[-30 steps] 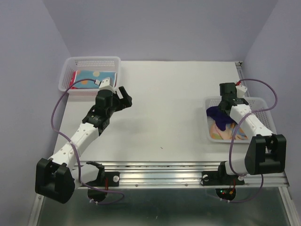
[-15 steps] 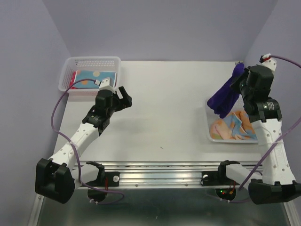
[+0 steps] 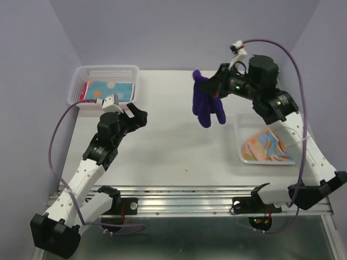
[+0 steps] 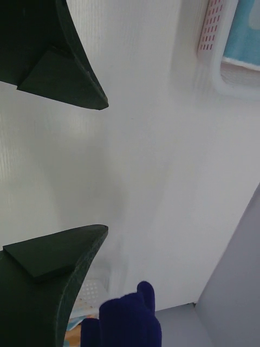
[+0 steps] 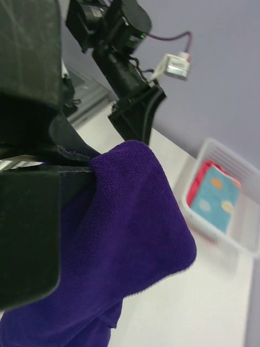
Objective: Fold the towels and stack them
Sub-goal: Move the towel to the center of the board
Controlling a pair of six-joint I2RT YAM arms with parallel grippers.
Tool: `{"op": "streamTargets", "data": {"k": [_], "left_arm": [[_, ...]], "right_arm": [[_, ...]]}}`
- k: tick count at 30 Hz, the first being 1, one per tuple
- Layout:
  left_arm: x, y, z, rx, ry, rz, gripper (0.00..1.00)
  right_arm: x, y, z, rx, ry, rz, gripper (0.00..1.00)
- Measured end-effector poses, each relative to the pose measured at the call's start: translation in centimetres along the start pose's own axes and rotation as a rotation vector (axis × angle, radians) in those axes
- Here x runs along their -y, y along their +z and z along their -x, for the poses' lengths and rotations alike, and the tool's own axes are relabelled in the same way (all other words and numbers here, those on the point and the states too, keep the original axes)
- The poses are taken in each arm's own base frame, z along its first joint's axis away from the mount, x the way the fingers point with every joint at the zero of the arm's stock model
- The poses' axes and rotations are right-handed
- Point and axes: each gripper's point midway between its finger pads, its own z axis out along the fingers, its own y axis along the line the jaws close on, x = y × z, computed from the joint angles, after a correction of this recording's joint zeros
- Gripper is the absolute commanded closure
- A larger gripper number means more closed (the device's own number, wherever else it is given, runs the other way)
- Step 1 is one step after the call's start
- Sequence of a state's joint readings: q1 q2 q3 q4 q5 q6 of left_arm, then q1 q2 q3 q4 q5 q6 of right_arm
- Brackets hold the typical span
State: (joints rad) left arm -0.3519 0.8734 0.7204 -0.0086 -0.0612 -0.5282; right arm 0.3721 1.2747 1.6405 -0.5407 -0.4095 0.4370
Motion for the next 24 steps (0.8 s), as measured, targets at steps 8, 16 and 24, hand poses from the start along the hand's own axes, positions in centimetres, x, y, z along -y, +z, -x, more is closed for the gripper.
{"op": "streamTargets", "data": {"k": [8,16,24], "left_arm": [[-1.5,-4.0,1.1,0.072,-0.152,0.083,0.01],[-4.4,-6.0,0.6,0.134,-0.287,0.201,0.01],[-6.7,-1.9,-3.4,-0.014,-0.249,0.344,0.01]], "right_arm": [[-9.2,7.3,-6.5,-0.183,-0.014,0.212,0.98],[-0.9,8.6,-11.3,-0.149,0.096,-0.088,0.78],[23.2,8.4,-22.9,-0.420,0.333,-0.610,0.00]]}}
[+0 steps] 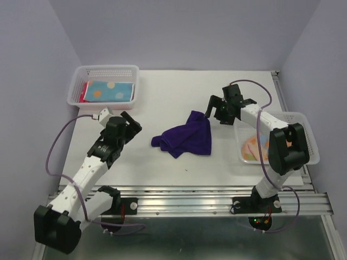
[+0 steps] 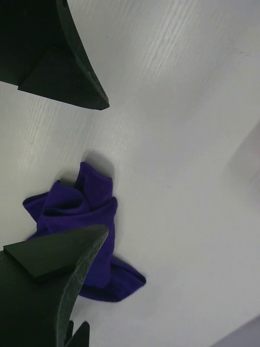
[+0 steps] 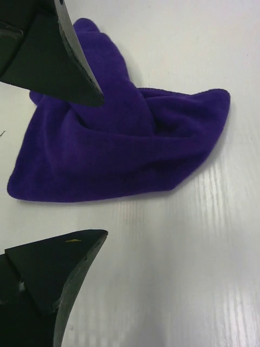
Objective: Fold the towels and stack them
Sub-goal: Move the towel to the center of the board, then flatten out the crumpled towel
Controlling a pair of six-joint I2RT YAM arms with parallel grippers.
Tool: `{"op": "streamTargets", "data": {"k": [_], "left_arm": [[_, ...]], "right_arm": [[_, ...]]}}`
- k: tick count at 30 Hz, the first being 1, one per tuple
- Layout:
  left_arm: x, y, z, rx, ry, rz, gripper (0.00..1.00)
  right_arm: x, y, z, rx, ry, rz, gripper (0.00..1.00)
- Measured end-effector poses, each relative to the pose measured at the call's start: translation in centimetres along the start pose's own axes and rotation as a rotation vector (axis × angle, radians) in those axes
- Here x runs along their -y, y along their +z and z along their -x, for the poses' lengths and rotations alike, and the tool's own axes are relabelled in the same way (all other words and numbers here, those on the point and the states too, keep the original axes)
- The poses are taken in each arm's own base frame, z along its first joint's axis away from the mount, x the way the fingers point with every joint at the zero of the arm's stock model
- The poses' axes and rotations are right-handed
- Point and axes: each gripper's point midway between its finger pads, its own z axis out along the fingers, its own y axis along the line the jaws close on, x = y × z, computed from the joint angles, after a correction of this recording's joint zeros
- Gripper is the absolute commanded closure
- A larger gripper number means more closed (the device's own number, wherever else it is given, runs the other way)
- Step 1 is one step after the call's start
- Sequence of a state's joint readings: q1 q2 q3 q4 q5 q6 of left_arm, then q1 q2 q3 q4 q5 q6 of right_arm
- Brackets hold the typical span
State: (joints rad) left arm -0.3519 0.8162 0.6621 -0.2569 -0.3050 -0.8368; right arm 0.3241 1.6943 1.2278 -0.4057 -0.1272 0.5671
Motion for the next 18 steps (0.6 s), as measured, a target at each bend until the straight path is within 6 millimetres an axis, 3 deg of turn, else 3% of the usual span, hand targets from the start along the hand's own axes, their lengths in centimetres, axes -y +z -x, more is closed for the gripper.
{"op": "streamTargets", "data": {"k": [1,3,7,9,12,18], "left_arm": [[-0.4,1.0,-1.2,-0.045,0.021,0.028,0.01],[-1.1,2.1,-2.9,-0.106,0.049,0.064,0.01],[-1.4,3.0,-4.6,-0.171,0.070,0.066,0.01],[-1.1,3.0,-5.0,-0.183,0.075,0.044,0.01],[-1.3,3.2,-5.8,-0.204,0.079,0.023,0.01],[-2.9,3.2,-7.8,-0.253,0.087,0.040,0.01]], "right_arm": [[1.2,0.2,-0.3,-0.024,0.005,-0.031,0.00],[1.0,-0.4,-0.4,-0.024,-0.023,-0.024,0.00],[-4.4,-3.8,0.1,0.074,-0.185,0.059,0.00],[-6.9,-5.0,-1.0,0.101,-0.255,0.093,0.00],[-10.7,-5.6,-4.8,0.092,-0.380,0.129,0.00],[-14.2,-3.8,-13.1,0.016,-0.569,0.130,0.00]]}}
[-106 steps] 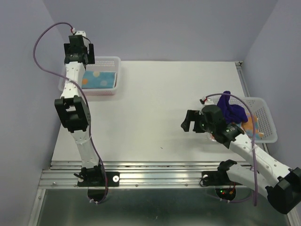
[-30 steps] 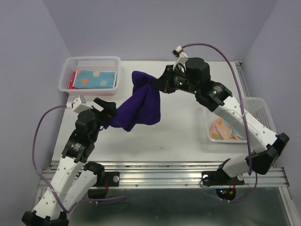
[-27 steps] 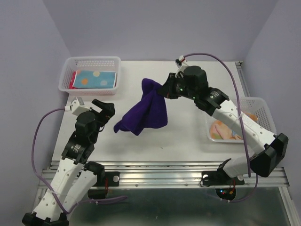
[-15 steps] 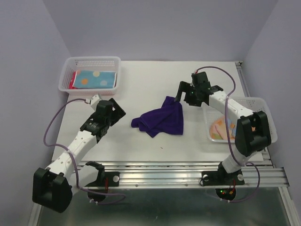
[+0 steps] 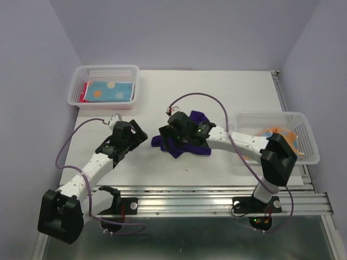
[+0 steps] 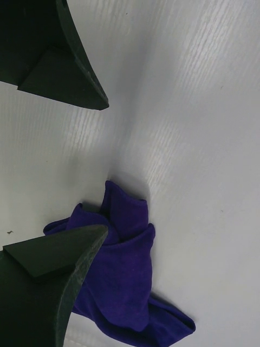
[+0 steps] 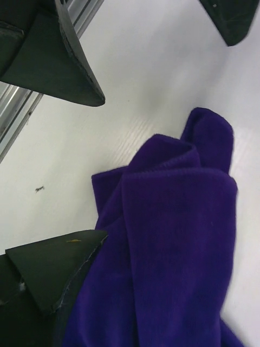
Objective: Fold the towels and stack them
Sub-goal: Flatten out the crumpled towel
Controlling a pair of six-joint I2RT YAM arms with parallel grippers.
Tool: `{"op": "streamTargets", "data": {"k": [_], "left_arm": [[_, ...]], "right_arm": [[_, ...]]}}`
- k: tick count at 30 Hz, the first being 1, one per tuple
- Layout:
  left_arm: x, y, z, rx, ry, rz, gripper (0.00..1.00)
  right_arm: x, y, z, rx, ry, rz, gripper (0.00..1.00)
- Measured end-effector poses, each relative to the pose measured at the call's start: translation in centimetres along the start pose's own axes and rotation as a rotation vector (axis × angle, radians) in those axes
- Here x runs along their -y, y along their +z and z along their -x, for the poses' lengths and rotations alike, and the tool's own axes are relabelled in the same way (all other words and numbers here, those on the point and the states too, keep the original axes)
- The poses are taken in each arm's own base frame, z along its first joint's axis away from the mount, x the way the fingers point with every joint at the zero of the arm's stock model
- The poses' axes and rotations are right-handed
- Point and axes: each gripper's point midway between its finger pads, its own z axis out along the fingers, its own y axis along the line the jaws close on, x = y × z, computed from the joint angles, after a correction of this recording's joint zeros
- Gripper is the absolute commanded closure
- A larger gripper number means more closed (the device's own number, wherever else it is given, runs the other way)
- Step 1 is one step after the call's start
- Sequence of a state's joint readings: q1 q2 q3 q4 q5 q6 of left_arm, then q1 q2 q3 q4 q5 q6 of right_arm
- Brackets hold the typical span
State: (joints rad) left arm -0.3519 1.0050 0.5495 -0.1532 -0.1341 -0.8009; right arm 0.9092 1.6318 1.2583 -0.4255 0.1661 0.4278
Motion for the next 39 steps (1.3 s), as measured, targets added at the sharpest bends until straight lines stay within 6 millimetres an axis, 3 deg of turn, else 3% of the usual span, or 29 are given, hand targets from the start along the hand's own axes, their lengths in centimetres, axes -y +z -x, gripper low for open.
{"op": "streamTargets", "data": {"k": [5,8,9,17,20,25,27,28,34,39], "left_arm": [[-0.2,0.0,-0.2,0.000,-0.023,0.002,0.01],[-0.3,-0.1,-0.2,0.007,-0.040,0.005,0.01],[-0.3,-0.1,-0.1,0.011,-0.044,0.005,0.01],[0.1,-0.6,0.6,0.043,-0.062,-0.013,0.01],[-0.2,-0.5,0.4,0.039,-0.061,-0.008,0.01],[-0.3,-0.5,0.3,0.036,-0.060,-0.004,0.01],[-0.3,-0.5,0.3,0.035,-0.060,-0.006,0.01],[-0.3,-0.5,0.2,0.034,-0.060,-0.008,0.01],[0.3,-0.1,-0.6,-0.001,-0.047,-0.055,0.01],[0.9,0.5,-1.8,-0.058,-0.020,-0.099,0.01]], "right_arm": [[-3.9,4.6,-4.3,-0.093,-0.096,-0.044,0.04],[-4.6,6.7,-5.6,-0.113,-0.087,-0.081,0.17],[-4.5,7.3,-5.7,-0.110,-0.075,-0.103,0.24],[-4.0,9.8,-2.8,-0.004,0.023,-0.226,0.34],[-3.6,10.4,-2.8,0.006,0.037,-0.263,0.46],[-2.3,10.6,-3.8,-0.015,0.032,-0.327,0.76],[-1.8,10.5,-3.9,-0.010,0.032,-0.352,0.96],[-1.7,10.5,-3.9,-0.008,0.032,-0.358,0.99],[-1.8,9.5,-3.1,0.011,0.034,-0.355,0.99],[-1.9,4.7,-0.4,0.071,0.055,-0.309,0.99]]}}
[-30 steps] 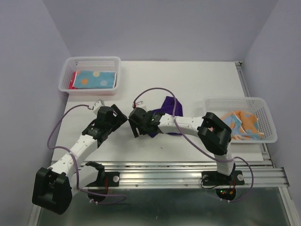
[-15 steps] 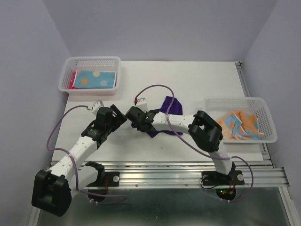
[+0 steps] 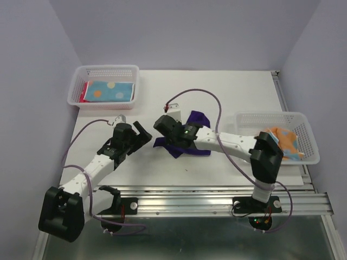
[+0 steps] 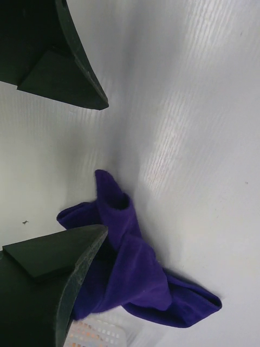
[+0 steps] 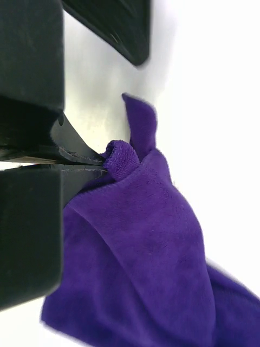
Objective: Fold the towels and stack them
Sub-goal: Flatten out the crumpled towel
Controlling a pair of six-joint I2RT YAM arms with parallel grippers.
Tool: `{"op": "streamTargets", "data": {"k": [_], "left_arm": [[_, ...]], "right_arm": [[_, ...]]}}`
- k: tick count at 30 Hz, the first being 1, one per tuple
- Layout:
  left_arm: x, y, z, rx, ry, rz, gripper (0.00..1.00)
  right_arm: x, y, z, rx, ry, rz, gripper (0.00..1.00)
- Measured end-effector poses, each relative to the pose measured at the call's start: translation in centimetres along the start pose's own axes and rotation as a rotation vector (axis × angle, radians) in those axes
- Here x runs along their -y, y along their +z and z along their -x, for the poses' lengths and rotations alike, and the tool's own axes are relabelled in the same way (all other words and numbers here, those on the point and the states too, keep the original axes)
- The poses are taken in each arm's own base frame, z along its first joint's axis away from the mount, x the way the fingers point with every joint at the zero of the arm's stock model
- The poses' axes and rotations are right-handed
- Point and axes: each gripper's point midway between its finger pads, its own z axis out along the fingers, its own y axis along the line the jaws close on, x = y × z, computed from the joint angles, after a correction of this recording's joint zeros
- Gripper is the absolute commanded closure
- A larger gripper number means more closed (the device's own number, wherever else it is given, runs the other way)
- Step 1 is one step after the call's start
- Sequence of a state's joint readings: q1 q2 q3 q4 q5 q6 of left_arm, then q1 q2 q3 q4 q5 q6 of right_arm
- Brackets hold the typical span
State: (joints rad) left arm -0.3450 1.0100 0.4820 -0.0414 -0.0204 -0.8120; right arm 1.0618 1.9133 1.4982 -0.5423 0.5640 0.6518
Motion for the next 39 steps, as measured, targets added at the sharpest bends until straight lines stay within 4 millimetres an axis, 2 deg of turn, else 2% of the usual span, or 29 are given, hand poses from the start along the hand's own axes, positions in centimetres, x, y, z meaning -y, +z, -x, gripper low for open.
{"op": "streamTargets", "data": {"k": [3,4,5,7,9,14,18,19,22,26,30,32,39], "left_arm": [[0.7,0.4,-0.5,-0.031,0.014,-0.038,0.01],[0.9,0.5,-0.7,-0.039,0.017,-0.049,0.01],[0.9,0.6,-0.8,-0.046,0.019,-0.055,0.01],[1.2,0.9,-1.4,-0.072,0.026,-0.076,0.01],[1.7,1.2,-2.4,-0.117,0.035,-0.110,0.01],[3.8,0.9,-4.5,-0.189,0.078,-0.208,0.01],[4.4,0.6,-6.4,-0.231,0.111,-0.243,0.02],[4.4,0.6,-6.9,-0.245,0.119,-0.246,0.02],[4.6,0.6,-8.7,-0.293,0.139,-0.251,0.02],[5.2,-0.1,-11.6,-0.369,0.177,-0.282,0.04],[5.9,-0.8,-13.7,-0.423,0.216,-0.313,0.04],[6.6,-1.0,-14.0,-0.429,0.231,-0.328,0.04],[13.5,-4.1,-15.1,-0.440,0.330,-0.517,0.04]], "right_arm": [[1.7,-4.9,3.0,0.075,0.055,0.054,0.99],[2.0,-5.6,3.4,0.088,0.064,0.062,0.99],[2.9,-7.3,4.2,0.112,0.084,0.079,0.99],[4.7,-9.4,4.4,0.141,0.118,0.102,0.99],[6.4,-10.5,3.6,0.137,0.135,0.109,0.98],[10.1,-10.2,0.1,0.069,0.175,0.070,0.97],[14.7,-8.9,-4.1,-0.025,0.231,-0.056,0.97],[16.4,-8.8,-5.1,-0.045,0.259,-0.096,0.96],[19.9,-9.2,-6.5,-0.053,0.336,-0.160,0.96],[20.1,-10.0,-6.9,-0.046,0.367,-0.120,0.96],[19.1,-9.2,-8.2,-0.086,0.365,-0.075,0.94],[18.8,-8.9,-9.1,-0.117,0.356,-0.064,0.94],[18.6,-8.5,-10.4,-0.145,0.357,-0.047,0.94]]}}
